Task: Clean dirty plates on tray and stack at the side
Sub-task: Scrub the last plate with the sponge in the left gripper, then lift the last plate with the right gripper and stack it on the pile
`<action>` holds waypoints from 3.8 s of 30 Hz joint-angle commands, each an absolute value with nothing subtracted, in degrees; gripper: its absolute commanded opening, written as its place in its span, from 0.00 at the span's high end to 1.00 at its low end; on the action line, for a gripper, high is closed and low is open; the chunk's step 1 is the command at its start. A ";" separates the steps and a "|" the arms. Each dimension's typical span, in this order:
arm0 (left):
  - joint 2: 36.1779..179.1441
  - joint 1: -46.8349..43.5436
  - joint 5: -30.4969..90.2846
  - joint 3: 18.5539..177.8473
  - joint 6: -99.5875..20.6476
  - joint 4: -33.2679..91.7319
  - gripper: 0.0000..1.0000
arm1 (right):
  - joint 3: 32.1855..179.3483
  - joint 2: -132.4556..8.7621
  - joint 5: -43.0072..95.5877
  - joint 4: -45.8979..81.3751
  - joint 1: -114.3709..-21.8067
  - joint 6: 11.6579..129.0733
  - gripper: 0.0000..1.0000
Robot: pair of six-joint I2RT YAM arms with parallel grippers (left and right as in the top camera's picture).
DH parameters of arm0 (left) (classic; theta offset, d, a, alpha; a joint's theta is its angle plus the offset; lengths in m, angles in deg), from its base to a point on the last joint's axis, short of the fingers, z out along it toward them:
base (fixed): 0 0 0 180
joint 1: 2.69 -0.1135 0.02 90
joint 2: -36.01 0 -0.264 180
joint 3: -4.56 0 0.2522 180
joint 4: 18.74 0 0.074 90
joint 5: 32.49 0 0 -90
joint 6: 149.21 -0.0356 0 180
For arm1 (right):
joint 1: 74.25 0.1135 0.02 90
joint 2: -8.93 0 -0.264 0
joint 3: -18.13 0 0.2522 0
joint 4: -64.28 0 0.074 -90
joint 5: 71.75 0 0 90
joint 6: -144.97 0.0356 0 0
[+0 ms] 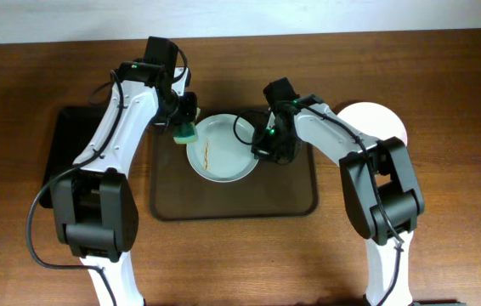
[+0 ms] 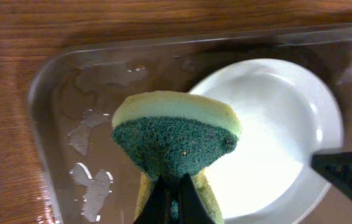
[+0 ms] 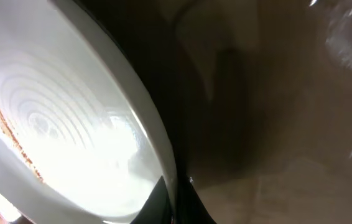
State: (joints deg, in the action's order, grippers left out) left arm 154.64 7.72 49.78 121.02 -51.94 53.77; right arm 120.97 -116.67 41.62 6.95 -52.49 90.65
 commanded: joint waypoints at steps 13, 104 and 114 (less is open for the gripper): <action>162.66 14.28 43.25 104.58 -62.98 38.51 0.99 | 117.56 -118.97 41.23 9.01 -52.49 91.87 0.96; 162.66 1.58 43.79 131.73 -61.12 61.48 0.99 | 117.84 -98.99 -4.52 -0.41 -44.08 84.35 0.96; 162.66 1.64 43.77 131.73 -61.12 61.09 0.99 | 118.04 -92.30 -46.02 -9.40 -26.92 89.99 0.96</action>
State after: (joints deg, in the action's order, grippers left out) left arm 162.36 1.62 43.58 130.99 -61.69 61.31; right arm 117.80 -94.69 -32.63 -8.74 -29.98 88.33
